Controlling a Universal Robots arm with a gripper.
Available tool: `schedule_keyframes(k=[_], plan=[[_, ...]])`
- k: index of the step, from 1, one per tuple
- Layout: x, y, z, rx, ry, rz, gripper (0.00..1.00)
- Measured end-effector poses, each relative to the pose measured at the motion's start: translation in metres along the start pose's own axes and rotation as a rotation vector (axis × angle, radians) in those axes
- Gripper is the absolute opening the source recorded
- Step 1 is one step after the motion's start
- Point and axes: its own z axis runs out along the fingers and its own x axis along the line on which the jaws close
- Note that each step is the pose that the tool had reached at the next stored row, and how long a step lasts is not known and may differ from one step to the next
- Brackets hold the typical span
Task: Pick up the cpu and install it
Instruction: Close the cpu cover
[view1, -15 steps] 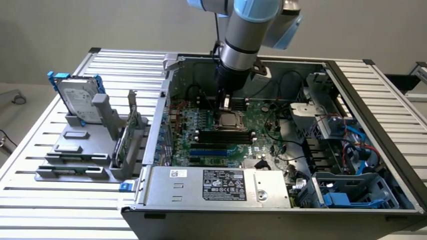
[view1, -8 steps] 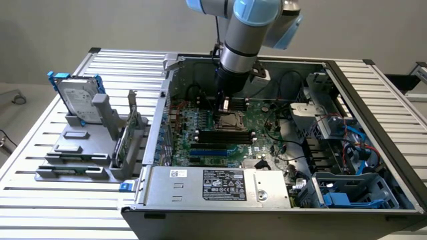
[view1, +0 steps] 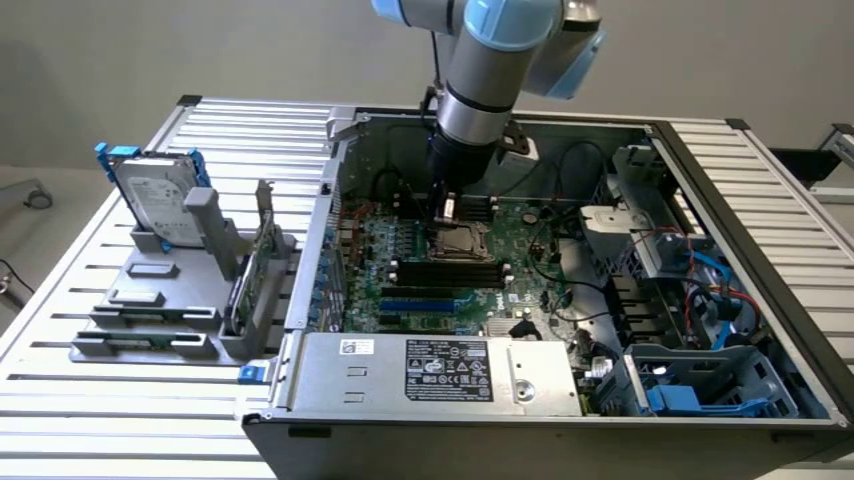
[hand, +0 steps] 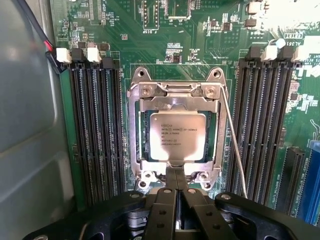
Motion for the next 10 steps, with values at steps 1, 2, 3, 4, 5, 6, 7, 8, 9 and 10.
schedule_keyframes(k=[1,2,3,4,5,6,7,8,9,10], plan=[[0.0,-0.0008,-0.0006,0.0006,0.0007,0.0,0.11],[0.0,-0.0016,-0.0011,0.0011,0.0013,0.0,0.11],[0.0,-0.0024,-0.0017,0.002,0.0018,0.0,0.11],[0.0,-0.0034,-0.0022,0.0031,0.0023,0.0,0.11],[0.0,-0.0047,-0.0026,0.0044,0.0028,-0.001,0.11],[0.0,-0.0059,-0.003,0.0059,0.0034,-0.001,0.11],[0.0,-0.0072,-0.0033,0.0074,0.0039,-0.001,0.11],[0.0,-0.0086,-0.0037,0.0091,0.0043,-0.001,0.11],[0.0,-0.0101,-0.004,0.0106,0.0048,-0.001,0.11],[0.0,-0.0116,-0.0043,0.0121,0.0053,-0.001,0.11]])
